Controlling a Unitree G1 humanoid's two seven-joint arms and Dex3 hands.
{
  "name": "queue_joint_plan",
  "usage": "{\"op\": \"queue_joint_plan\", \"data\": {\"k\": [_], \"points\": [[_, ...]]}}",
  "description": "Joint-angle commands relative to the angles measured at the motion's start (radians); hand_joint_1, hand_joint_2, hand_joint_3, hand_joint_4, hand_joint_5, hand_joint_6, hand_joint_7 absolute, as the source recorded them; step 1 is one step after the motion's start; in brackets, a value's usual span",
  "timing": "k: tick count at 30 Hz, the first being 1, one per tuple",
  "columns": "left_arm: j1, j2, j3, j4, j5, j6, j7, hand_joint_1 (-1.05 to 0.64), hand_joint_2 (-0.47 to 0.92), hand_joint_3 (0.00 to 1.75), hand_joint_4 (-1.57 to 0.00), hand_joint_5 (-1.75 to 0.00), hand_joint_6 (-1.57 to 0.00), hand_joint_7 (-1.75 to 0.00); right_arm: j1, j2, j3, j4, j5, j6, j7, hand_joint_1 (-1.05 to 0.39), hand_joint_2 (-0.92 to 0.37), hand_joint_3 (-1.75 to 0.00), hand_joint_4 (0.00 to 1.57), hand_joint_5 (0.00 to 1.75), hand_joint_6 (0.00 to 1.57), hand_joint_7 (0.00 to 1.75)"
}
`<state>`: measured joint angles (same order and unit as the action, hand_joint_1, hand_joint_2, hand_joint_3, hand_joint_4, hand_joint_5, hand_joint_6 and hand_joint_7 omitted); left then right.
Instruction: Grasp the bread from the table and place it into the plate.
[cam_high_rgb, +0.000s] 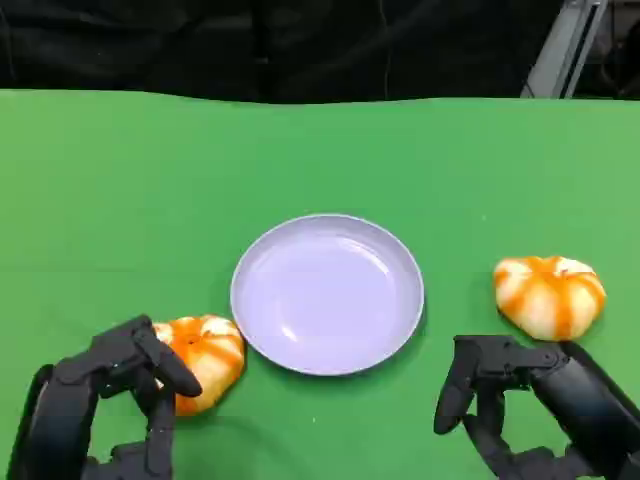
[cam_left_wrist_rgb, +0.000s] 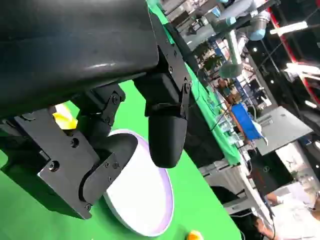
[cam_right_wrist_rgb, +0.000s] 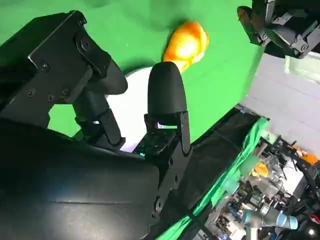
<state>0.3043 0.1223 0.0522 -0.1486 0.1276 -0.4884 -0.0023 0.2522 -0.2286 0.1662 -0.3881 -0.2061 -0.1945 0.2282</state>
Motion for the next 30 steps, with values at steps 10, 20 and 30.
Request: {"op": "queue_joint_plan", "data": {"k": [10, 20, 30], "points": [[0.002, 0.010, 0.010, -0.001, 0.004, -0.006, -0.001, 0.02, 0.29, 1.52, -0.88, -1.71, -0.84, -1.38, 0.001, -0.007, -0.005, -0.015, 0.001, 0.008, -0.001, 0.09, -0.30, -1.39, 0.85, 1.68, 0.81, 1.30], [-0.005, 0.008, 0.027, 0.027, 0.073, -0.051, 0.043, 0.00, 0.41, 1.27, -0.81, -1.35, -0.83, -1.05, 0.002, -0.007, -0.005, -0.011, 0.009, 0.002, 0.001, 0.10, -0.30, -1.39, 0.85, 1.68, 0.81, 1.30], [0.006, 0.051, 0.043, -0.012, 0.317, 0.008, 0.101, -0.34, 0.87, 0.06, -0.47, -0.71, -0.64, -0.08, 0.009, -0.003, 0.003, -0.031, -0.012, 0.014, -0.007, 0.10, -0.30, -1.39, 0.85, 1.67, 0.81, 1.30]]}}
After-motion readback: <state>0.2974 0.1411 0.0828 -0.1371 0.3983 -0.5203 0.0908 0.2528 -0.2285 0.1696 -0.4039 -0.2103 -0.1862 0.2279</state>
